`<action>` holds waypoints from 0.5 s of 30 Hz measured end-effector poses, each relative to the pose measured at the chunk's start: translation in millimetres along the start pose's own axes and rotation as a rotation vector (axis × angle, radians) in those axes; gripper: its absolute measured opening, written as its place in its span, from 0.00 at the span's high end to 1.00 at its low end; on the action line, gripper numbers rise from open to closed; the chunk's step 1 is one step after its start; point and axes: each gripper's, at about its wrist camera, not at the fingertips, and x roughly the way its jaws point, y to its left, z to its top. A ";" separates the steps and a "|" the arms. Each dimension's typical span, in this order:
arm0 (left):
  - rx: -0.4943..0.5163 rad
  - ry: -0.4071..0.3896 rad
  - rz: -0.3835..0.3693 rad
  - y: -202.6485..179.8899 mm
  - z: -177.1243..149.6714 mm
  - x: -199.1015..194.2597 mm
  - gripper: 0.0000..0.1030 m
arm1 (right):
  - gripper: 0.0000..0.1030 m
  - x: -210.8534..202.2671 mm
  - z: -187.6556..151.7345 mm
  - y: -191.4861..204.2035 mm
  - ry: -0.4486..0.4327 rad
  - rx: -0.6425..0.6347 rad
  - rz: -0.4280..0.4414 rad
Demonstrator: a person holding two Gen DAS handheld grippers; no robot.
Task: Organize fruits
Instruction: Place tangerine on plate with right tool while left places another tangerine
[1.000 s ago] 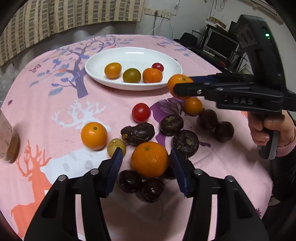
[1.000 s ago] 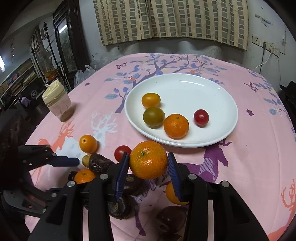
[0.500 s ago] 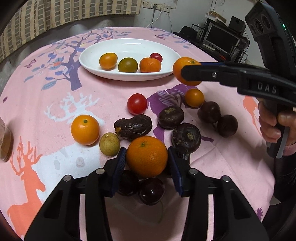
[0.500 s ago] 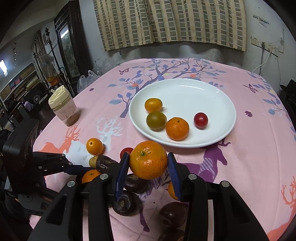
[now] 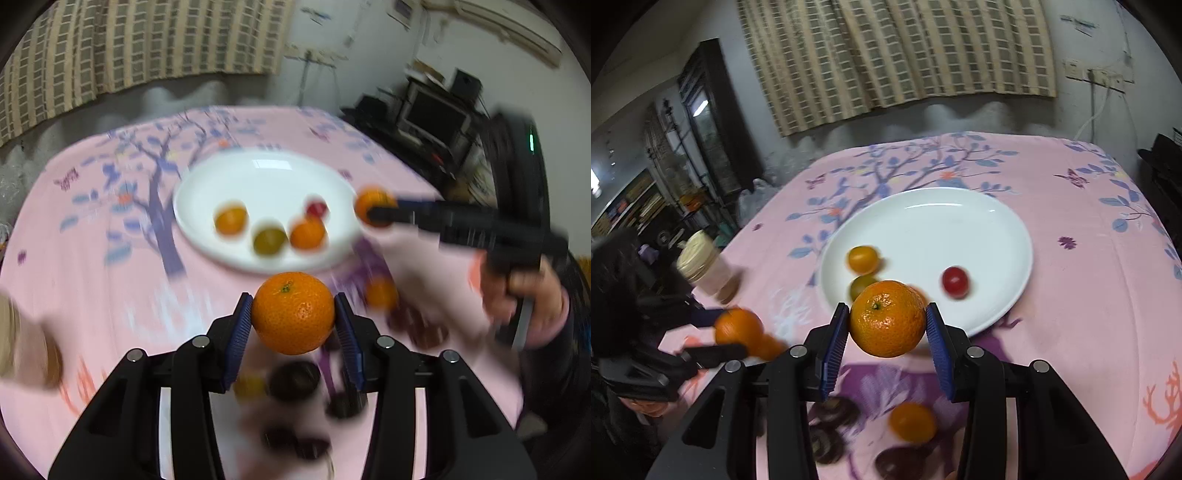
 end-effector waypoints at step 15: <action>-0.030 0.124 0.140 -0.8 98.6 136.4 0.38 | 0.57 67.2 20.4 -66.7 0.057 0.101 -0.115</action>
